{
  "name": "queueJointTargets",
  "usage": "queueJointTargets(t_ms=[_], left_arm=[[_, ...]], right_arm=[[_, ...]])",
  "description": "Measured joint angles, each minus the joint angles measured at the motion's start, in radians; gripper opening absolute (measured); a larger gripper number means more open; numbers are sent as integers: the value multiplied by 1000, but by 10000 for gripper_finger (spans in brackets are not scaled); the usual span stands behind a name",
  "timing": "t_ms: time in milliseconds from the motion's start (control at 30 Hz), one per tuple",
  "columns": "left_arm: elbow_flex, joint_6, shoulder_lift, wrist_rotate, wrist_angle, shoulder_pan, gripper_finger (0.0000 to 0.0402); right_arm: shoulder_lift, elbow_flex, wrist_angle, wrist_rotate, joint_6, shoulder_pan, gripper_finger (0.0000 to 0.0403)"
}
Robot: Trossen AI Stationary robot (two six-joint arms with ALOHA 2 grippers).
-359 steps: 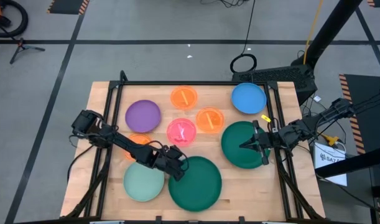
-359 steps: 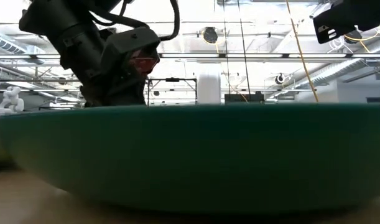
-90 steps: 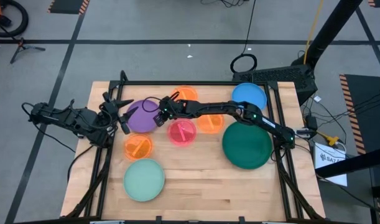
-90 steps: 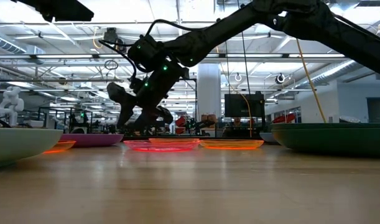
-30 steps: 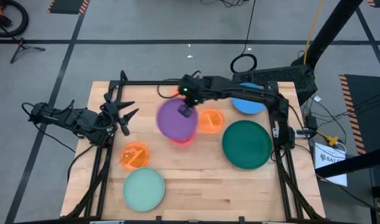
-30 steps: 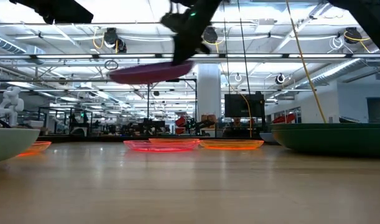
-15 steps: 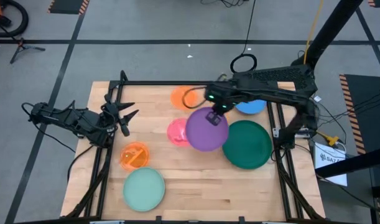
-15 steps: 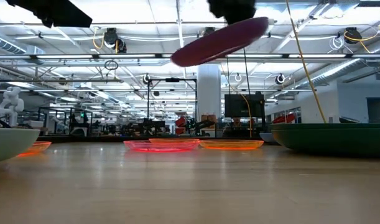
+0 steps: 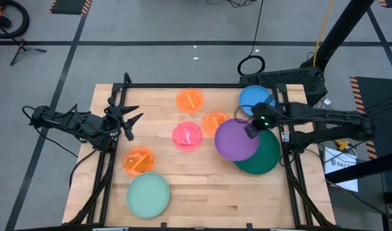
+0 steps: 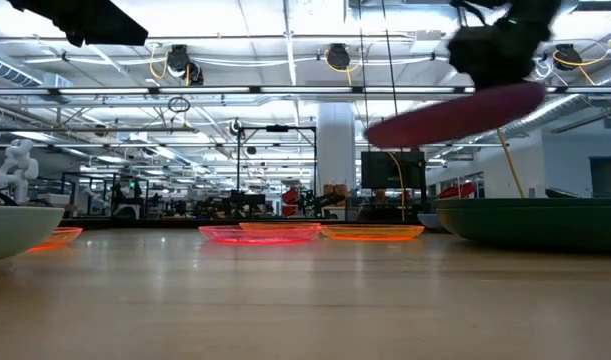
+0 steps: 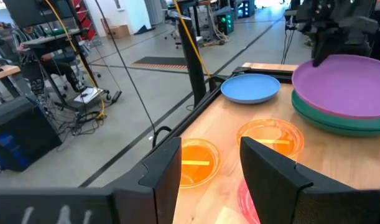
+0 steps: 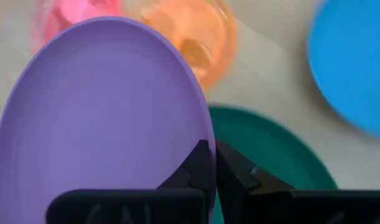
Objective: Stack plastic plates
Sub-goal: Stack the purple plate on top of the green plate
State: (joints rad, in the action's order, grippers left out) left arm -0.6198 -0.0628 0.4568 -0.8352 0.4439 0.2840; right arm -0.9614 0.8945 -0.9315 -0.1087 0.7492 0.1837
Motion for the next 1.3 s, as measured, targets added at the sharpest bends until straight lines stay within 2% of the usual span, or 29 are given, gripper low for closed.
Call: queueJointTargets(t_ms=[200, 400, 800, 1300], left_arm=[[0, 0, 0, 0, 0, 0, 170], [0, 0, 0, 0, 0, 0, 170], [0, 1, 0, -1, 0, 0, 170], [0, 2, 0, -2, 0, 0, 170]], right_arm=[[240, -181, -80, -10, 68, 0, 5], [346, -235, -168, -52, 125, 0, 6], [341, -249, -202, -49, 96, 0, 10], [332, -249, -203, -52, 114, 0, 75]])
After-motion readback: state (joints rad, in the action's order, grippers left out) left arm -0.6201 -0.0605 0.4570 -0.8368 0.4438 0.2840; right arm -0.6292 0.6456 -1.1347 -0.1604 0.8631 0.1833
